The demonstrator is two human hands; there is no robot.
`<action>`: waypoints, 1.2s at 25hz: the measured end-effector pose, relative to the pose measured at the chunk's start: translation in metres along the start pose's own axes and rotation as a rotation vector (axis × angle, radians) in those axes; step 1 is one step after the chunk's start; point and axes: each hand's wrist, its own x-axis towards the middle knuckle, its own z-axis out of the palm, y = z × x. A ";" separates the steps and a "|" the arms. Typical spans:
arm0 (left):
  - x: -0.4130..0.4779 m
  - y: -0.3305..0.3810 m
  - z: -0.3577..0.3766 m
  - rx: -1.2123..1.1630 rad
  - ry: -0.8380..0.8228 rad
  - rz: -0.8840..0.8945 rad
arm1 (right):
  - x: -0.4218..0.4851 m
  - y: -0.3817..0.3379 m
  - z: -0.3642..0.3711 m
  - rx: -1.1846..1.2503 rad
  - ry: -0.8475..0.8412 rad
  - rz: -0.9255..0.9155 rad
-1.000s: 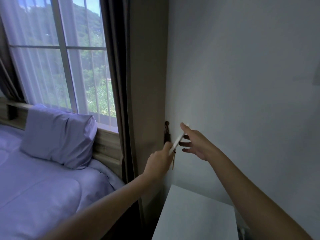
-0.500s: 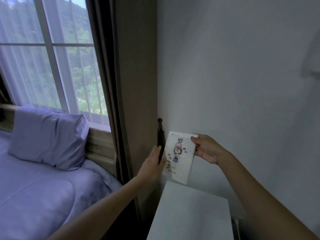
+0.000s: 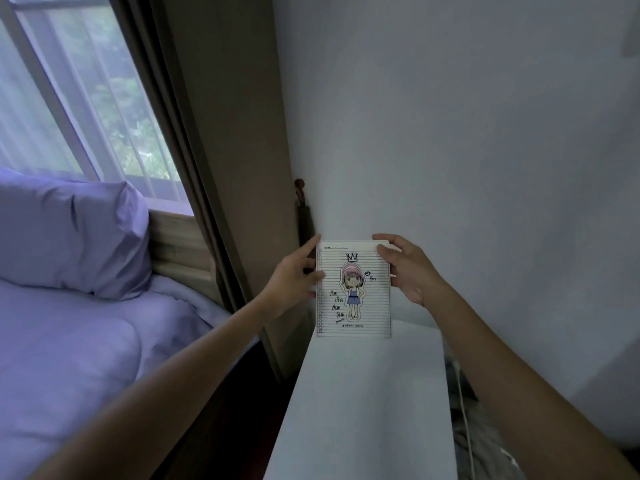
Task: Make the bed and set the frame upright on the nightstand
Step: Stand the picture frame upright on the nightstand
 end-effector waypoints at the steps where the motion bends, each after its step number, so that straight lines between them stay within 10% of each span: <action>1: 0.002 -0.004 0.003 -0.019 0.008 -0.013 | 0.002 0.005 -0.002 -0.069 0.011 -0.013; 11: 0.016 -0.111 0.068 0.134 0.218 -0.113 | 0.046 0.144 -0.021 -0.245 0.178 -0.013; 30: -0.001 -0.209 0.133 0.258 -0.043 -0.332 | 0.029 0.267 -0.031 -0.474 0.131 -0.024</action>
